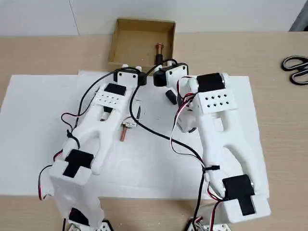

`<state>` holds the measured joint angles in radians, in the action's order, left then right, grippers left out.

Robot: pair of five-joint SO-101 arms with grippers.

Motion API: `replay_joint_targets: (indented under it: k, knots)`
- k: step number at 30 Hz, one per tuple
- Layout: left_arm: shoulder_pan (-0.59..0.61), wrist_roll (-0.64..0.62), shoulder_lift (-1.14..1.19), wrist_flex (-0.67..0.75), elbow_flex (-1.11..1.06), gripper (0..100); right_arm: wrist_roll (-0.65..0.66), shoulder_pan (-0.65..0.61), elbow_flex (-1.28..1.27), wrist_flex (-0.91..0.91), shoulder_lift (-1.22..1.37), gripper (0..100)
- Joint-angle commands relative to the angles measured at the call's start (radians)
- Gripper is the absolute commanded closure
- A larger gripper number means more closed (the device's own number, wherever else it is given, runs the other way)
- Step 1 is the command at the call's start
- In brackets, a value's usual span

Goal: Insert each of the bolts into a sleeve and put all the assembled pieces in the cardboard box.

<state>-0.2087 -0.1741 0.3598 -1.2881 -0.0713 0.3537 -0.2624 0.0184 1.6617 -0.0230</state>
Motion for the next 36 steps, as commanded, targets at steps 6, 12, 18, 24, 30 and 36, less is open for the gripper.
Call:
replay_joint_targets:
  k: [6,12,18,24,30,36]
  knots:
    - [-0.005,0.023,-0.005,0.044,0.045,88,-0.011,0.01,0.008,0.007,-0.056,99.5]
    - [-0.005,0.021,0.0,0.06,0.061,88,-0.011,0.01,0.008,0.007,-0.056,99.5]
    - [0.037,0.018,0.003,0.098,0.061,88,-0.012,0.01,0.008,0.007,-0.056,99.5]
    - [0.046,0.021,0.005,0.098,0.056,88,-0.012,0.008,0.008,0.007,-0.056,99.5]
    - [0.041,0.021,0.005,0.1,0.056,95,-0.012,0.008,0.008,0.007,-0.056,99.5]
    - [0.043,0.021,0.072,0.103,0.061,97,-0.012,0.008,0.008,0.007,-0.056,99.5]
